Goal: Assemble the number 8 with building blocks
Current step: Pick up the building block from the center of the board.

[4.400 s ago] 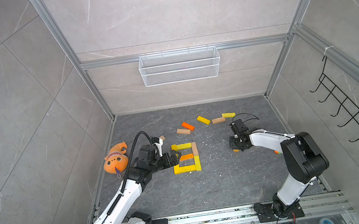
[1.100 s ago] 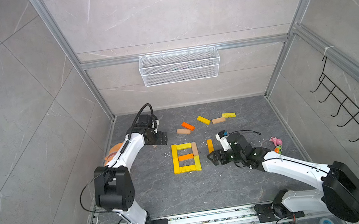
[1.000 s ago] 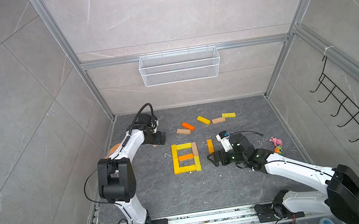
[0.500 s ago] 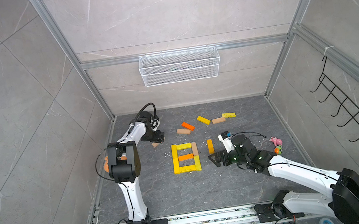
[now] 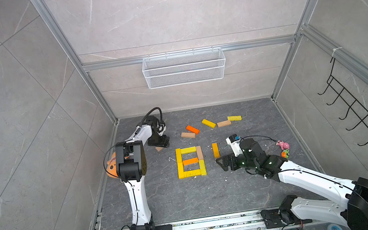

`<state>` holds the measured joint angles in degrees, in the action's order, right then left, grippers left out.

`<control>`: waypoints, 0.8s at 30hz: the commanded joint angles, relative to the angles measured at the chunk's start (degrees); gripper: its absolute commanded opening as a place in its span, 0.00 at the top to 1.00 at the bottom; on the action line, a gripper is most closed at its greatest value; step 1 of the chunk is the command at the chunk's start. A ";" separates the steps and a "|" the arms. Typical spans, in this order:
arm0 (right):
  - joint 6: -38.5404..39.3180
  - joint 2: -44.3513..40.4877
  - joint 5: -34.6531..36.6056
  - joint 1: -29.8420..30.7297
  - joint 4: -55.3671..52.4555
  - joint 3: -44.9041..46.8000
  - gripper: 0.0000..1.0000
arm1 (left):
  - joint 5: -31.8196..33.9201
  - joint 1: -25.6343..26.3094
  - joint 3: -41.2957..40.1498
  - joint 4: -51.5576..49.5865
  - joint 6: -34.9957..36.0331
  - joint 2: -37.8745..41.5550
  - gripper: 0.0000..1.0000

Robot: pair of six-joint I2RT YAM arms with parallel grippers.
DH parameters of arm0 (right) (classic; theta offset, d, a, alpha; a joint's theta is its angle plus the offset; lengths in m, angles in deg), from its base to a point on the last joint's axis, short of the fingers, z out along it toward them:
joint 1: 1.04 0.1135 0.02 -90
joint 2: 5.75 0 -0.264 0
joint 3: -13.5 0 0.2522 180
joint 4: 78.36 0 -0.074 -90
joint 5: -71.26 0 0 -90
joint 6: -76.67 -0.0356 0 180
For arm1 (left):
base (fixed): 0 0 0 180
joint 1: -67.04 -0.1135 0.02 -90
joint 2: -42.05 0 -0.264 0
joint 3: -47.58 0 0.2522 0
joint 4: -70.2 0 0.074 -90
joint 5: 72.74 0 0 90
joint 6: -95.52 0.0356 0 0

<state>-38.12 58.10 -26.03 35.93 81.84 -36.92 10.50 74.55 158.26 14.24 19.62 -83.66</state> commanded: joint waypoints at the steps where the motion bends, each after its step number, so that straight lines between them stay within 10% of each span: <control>1: -1.11 -0.12 1.23 0.29 -1.27 0.98 0.05 | -1.76 0.35 1.62 -1.35 0.32 -0.41 0.22; 24: -2.14 -4.05 2.28 0.30 -2.45 3.04 0.07 | -0.24 4.13 1.58 -3.56 3.74 5.19 0.81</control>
<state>-39.92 55.91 -24.59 35.93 81.18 -34.80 11.13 78.11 158.31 12.60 21.92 -83.31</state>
